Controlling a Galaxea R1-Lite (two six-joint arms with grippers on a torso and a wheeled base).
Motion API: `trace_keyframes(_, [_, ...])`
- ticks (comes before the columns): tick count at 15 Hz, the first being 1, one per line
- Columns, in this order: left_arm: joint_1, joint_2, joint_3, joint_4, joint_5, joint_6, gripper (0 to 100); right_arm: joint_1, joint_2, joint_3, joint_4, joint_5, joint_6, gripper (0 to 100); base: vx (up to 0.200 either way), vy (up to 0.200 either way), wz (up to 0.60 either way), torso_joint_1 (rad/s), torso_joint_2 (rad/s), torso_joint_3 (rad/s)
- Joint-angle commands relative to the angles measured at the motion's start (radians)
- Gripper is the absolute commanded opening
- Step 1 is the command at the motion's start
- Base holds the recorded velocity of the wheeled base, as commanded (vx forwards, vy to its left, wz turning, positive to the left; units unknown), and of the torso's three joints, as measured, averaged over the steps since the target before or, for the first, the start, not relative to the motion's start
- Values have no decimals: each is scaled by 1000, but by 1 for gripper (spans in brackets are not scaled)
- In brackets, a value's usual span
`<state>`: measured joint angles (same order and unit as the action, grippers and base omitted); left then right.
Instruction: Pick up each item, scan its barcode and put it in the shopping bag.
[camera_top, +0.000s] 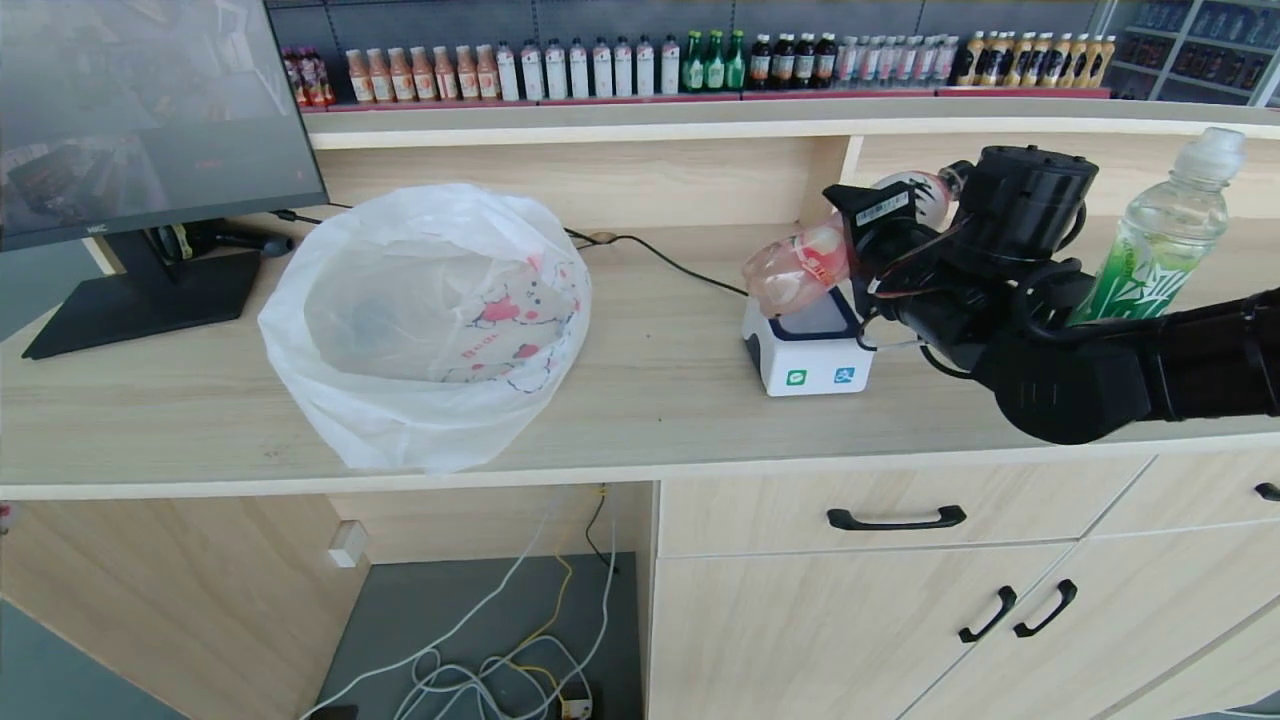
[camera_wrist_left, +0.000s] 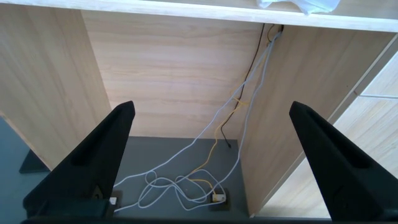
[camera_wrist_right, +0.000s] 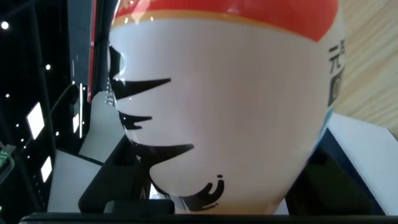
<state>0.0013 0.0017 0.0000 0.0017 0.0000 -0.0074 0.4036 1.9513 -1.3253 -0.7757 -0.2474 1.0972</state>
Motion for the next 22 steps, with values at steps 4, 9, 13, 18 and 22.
trace_keyframes(4, [-1,0,0,0,0,0,100,-5,3,26,0,0,27,0,0,0,0,0,0,0])
trace_keyframes(9, [0,0,0,0,0,0,100,-5,12,35,-4,-1,41,0,0,0,0,0,0,0])
trace_keyframes(13, [0,0,0,0,0,0,100,-5,12,34,-4,0,44,0,0,0,0,0,0,0])
trace_keyframes(18, [0,0,0,0,0,0,100,-20,11,34,-4,0,44,0,0,0,0,0,0,0])
trace_keyframes(22, [0,0,0,0,0,0,100,-28,9,34,-2,0,44,0,0,0,0,0,0,0])
